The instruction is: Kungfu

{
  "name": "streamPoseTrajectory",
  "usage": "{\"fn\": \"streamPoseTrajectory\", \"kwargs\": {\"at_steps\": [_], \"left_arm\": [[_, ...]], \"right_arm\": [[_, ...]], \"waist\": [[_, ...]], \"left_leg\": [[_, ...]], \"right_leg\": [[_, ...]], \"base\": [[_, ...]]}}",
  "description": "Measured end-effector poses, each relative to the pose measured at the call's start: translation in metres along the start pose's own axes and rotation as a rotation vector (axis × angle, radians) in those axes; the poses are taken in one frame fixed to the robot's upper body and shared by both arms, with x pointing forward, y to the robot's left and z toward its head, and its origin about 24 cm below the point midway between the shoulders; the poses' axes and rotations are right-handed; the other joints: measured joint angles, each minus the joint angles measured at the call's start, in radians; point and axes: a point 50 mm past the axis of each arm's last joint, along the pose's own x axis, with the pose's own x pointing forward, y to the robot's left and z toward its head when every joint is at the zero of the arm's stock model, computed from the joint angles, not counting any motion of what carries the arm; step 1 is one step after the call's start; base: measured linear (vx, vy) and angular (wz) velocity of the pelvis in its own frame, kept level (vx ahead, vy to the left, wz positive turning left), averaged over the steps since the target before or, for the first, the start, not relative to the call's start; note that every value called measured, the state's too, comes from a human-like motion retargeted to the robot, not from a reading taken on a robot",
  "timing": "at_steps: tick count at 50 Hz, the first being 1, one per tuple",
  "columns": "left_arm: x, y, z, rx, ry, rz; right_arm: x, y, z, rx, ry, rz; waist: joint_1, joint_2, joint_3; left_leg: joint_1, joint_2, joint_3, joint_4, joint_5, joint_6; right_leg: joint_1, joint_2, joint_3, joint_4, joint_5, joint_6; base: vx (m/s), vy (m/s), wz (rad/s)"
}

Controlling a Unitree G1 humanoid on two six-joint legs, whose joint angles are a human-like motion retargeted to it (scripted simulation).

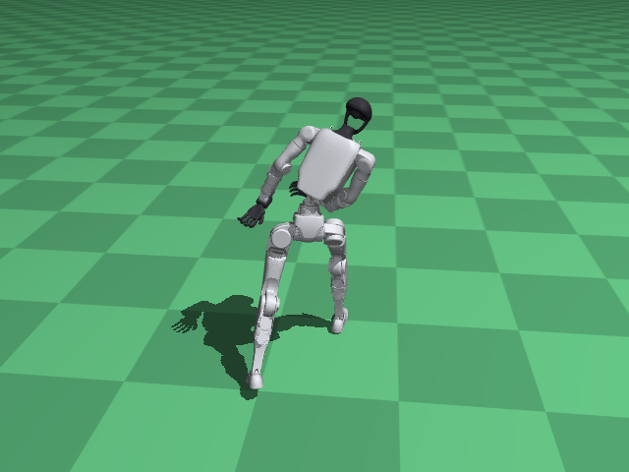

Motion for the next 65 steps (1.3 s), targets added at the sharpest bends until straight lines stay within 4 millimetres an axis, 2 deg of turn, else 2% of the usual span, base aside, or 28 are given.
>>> {"fn": "streamPoseTrajectory", "kwargs": {"at_steps": [3, 6, 10, 12, 13, 15, 17, 19, 22, 25, 28, 30, 31, 33, 35, 38, 43, 45, 48, 49, 50, 52, 53, 55, 57, 59, 62, 65], "left_arm": [[-0.008, 0.015, -0.014, -0.142, 0.019, 0.278], [-0.015, 0.026, -0.028, -0.365, 0.014, 0.556], [-0.033, 0.042, -0.041, -0.562, -0.088, 0.777], [-0.042, 0.048, -0.045, -0.593, -0.171, 0.79], [-0.045, 0.049, -0.048, -0.608, -0.212, 0.781], [-0.054, 0.052, -0.05, -0.638, -0.303, 0.79], [-0.07, 0.063, -0.051, -0.681, -0.414, 0.861], [-0.087, 0.072, -0.052, -0.737, -0.523, 0.928], [-0.107, 0.076, -0.052, -0.769, -0.697, 0.982], [-0.123, 0.074, -0.054, -0.768, -0.84, 0.984], [-0.124, 0.067, -0.056, -0.82, -0.967, 0.944], [-0.118, 0.056, -0.058, -0.893, -1.058, 0.897], [-0.112, 0.048, -0.061, -0.946, -1.103, 0.87], [-0.102, 0.03, -0.069, -1.06, -1.197, 0.81], [-0.088, 0.008, -0.075, -1.194, -1.267, 0.736], [-0.062, -0.017, -0.069, -1.39, -1.364, 0.612], [-0.036, -0.042, -0.047, -1.646, -1.526, 0.485], [-0.03, -0.05, -0.038, -1.699, -1.587, 0.467], [-0.019, -0.065, -0.012, -1.742, -1.708, 0.43], [-0.015, -0.07, -0.003, -1.76, -1.745, 0.41], [-0.012, -0.075, 0.004, -1.779, -1.78, 0.389], [-0.008, -0.084, 0.014, -1.8, -1.807, 0.317], [-0.005, -0.088, 0.02, -1.802, -1.791, 0.255], [-0.002, -0.088, 0.029, -1.77, -1.764, 0.17], [-0.002, -0.085, 0.028, -1.737, -1.715, 0.159], [-0.002, -0.08, 0.018, -1.715, -1.627, 0.193], [-0.012, -0.066, -0.013, -1.62, -1.455, 0.314], [-0.028, -0.052, -0.049, -1.411, -1.207, 0.426]], "right_arm": [[-0.009, -0.021, -0.006, 0.068, 0.036, -0.115], [-0.021, -0.05, -0.008, 0.098, 0.037, -0.269], [-0.05, -0.088, -0.011, 0.157, 0.042, -0.505], [-0.07, -0.104, -0.015, 0.21, 0.055, -0.62], [-0.081, -0.108, -0.017, 0.246, 0.06, -0.674], [-0.103, -0.113, -0.021, 0.309, 0.076, -0.768], [-0.126, -0.116, -0.024, 0.359, 0.093, -0.857], [-0.149, -0.114, -0.026, 0.414, 0.106, -0.943], [-0.183, -0.096, -0.032, 0.522, 0.145, -1.088], [-0.221, -0.066, -0.034, 0.638, 0.183, -1.211], [-0.256, -0.015, -0.034, 0.802, 0.267, -1.296], [-0.267, 0.024, -0.032, 0.944, 0.304, -1.362], [-0.269, 0.043, -0.032, 1.03, 0.311, -1.397], [-0.267, 0.081, -0.029, 1.22, 0.31, -1.452], [-0.259, 0.12, -0.023, 1.423, 0.291, -1.469], [-0.242, 0.172, -0.007, 1.698, 0.271, -1.475], [-0.213, 0.23, 0.03, 1.986, 0.119, -1.673], [-0.197, 0.242, 0.043, 2.048, 0.024, -1.771], [-0.168, 0.248, 0.053, 2.141, -0.11, -1.775], [-0.158, 0.25, 0.055, 2.191, -0.154, -1.756], [-0.149, 0.252, 0.058, 2.247, -0.201, -1.734], [-0.149, 0.251, 0.059, 2.267, -0.267, -1.667], [-0.151, 0.252, 0.06, 2.279, -0.255, -1.641], [-0.16, 0.255, 0.059, 2.277, -0.196, -1.614], [-0.174, 0.253, 0.053, 2.242, -0.109, -1.596], [-0.189, 0.248, 0.047, 2.182, -0.02, -1.53], [-0.21, 0.236, 0.037, 2.019, 0.14, -1.393], [-0.23, 0.232, 0.028, 1.81, 0.406, -1.318]], "waist": [[-0.006, -0.031, -0.023], [-0.016, -0.08, -0.038], [-0.046, -0.148, -0.042], [-0.052, -0.167, -0.046], [-0.047, -0.16, -0.046], [-0.029, -0.152, -0.036], [-0.018, -0.164, -0.04], [0.017, -0.183, -0.048], [0.083, -0.218, -0.086], [0.106, -0.246, -0.128], [0.127, -0.28, -0.183], [0.132, -0.305, -0.215], [0.133, -0.315, -0.229], [0.125, -0.326, -0.258], [0.122, -0.331, -0.289], [0.145, -0.343, -0.339], [0.193, -0.37, -0.407], [0.217, -0.396, -0.428], [0.196, -0.476, -0.448], [0.19, -0.483, -0.451], [0.188, -0.48, -0.453], [0.205, -0.469, -0.461], [0.195, -0.456, -0.457], [0.218, -0.425, -0.458], [0.234, -0.4, -0.459], [0.217, -0.384, -0.45], [0.16, -0.358, -0.419], [0.176, -0.359, -0.395]], "left_leg": [[-0.017, 0.011, 0.0, -0.006, 0.09, 0.0], [-0.054, -0.035, 0.024, 0.01, 0.164, 0.0], [-0.148, -0.076, 0.043, 0.078, 0.191, 0.0], [-0.197, 0.004, 0.058, 0.091, 0.195, 0.0], [-0.212, 0.106, 0.083, 0.079, 0.209, 0.0], [-0.24, 0.246, 0.195, 0.083, 0.213, 0.072], [-0.28, 0.285, 0.242, 0.142, 0.153, 0.094], [-0.345, 0.288, 0.159, 0.25, 0.078, 0.068], [-0.418, 0.258, 0.057, 0.37, -0.01, 0.023], [-0.484, 0.232, 0.035, 0.476, -0.101, 0.023], [-0.512, 0.139, -0.006, 0.533, -0.161, 0.024], [-0.509, 0.083, -0.013, 0.54, -0.182, 0.048], [-0.497, 0.063, -0.011, 0.524, -0.181, 0.058], [-0.47, 0.031, -0.018, 0.475, -0.168, 0.078], [-0.435, 0.016, -0.017, 0.398, -0.137, 0.099], [-0.377, 0.014, 0.037, 0.263, -0.073, 0.118], [-0.265, -0.03, 0.086, 0.054, 0.016, 0.133], [-0.23, -0.074, 0.084, 0.003, 0.021, 0.151], [-0.194, -0.174, 0.095, -0.032, -0.003, 0.184], [-0.183, -0.185, 0.092, -0.039, -0.016, 0.191], [-0.173, -0.186, 0.087, -0.047, -0.029, 0.194], [-0.171, -0.21, 0.079, -0.05, -0.039, 0.208], [-0.161, -0.218, 0.057, -0.059, -0.038, 0.215], [-0.13, -0.211, 0.093, -0.09, -0.041, 0.223], [-0.111, -0.214, 0.118, -0.115, -0.034, 0.231], [-0.105, -0.223, 0.116, -0.128, -0.024, 0.241], [-0.11, -0.227, 0.074, -0.126, -0.019, 0.251], [-0.116, -0.224, 0.084, -0.127, -0.017, 0.255]], "right_leg": [[0.058, -0.042, -0.026, -0.019, -0.004, 0.001], [0.11, -0.117, -0.023, -0.053, 0.01, 0.027], [0.212, -0.231, -0.078, -0.1, 0.033, 0.063], [0.273, -0.226, -0.158, -0.115, 0.027, 0.038], [0.31, -0.178, -0.22, -0.113, 0.009, 0.01], [0.389, -0.118, -0.304, -0.133, 0.002, -0.009], [0.447, -0.128, -0.359, -0.158, 0.019, 0.0], [0.486, -0.128, -0.383, -0.176, 0.035, 0.004], [0.527, -0.141, -0.408, -0.205, 0.079, 0.018], [0.597, -0.172, -0.454, -0.267, 0.166, 0.046], [0.685, -0.205, -0.466, -0.378, 0.349, 0.101], [0.74, -0.222, -0.455, -0.463, 0.482, 0.111], [0.761, -0.209, -0.415, -0.487, 0.478, 0.096], [0.789, -0.154, -0.272, -0.492, 0.388, 0.073], [0.793, -0.055, -0.102, -0.44, 0.18, 0.04], [0.808, 0.074, -0.107, -0.363, -0.035, -0.013], [0.791, 0.297, -0.108, -0.264, -0.203, -0.049], [0.772, 0.372, -0.084, -0.265, -0.25, -0.067], [0.763, 0.385, -0.07, -0.4, -0.185, -0.081], [0.769, 0.402, -0.069, -0.428, -0.177, -0.165], [0.778, 0.429, -0.068, -0.443, -0.186, -0.285], [0.793, 0.38, -0.087, -0.422, -0.243, -0.18], [0.781, 0.401, -0.02, -0.407, -0.257, -0.161], [0.779, 0.405, -0.006, -0.401, -0.251, -0.132], [0.8, 0.367, -0.151, -0.412, -0.22, -0.135], [0.815, 0.365, -0.177, -0.427, -0.207, -0.146], [0.806, 0.38, -0.118, -0.43, -0.206, -0.13], [0.801, 0.359, -0.157, -0.422, -0.192, -0.092]], "base": [[0.2, -0.12, 1.37], [0.11, 0.16, 1.42], [0.03, 0.19, 1.87], [0.05, -0.41, 1.7], [0.2, -0.52, 1.25], [0.26, -0.25, 1.1], [0.31, 0.3, 1.28], [0.31, 0.24, 0.74], [0.48, 0.52, 0.45], [0.6, 0.72, 0.88], [0.59, 0.58, 0.79], [0.59, 0.66, 0.72], [0.52, 0.53, 0.69], [0.48, 0.43, 0.76], [0.47, 0.29, 0.67], [0.46, 0.36, 0.42], [0.38, 0.16, 0.34], [0.24, 0.04, 0.04], [0.12, 0.06, 0.09], [0.11, 0.16, -0.16], [0.12, 0.23, -0.64], [0.11, 0.29, -0.5], [0.08, 0.34, 0.04], [0.02, 0.34, -0.16], [-0.08, 0.27, -0.31], [-0.11, 0.17, 0.1], [-0.17, 0.11, 0.53], [-0.22, -0.01, -0.03]]}}
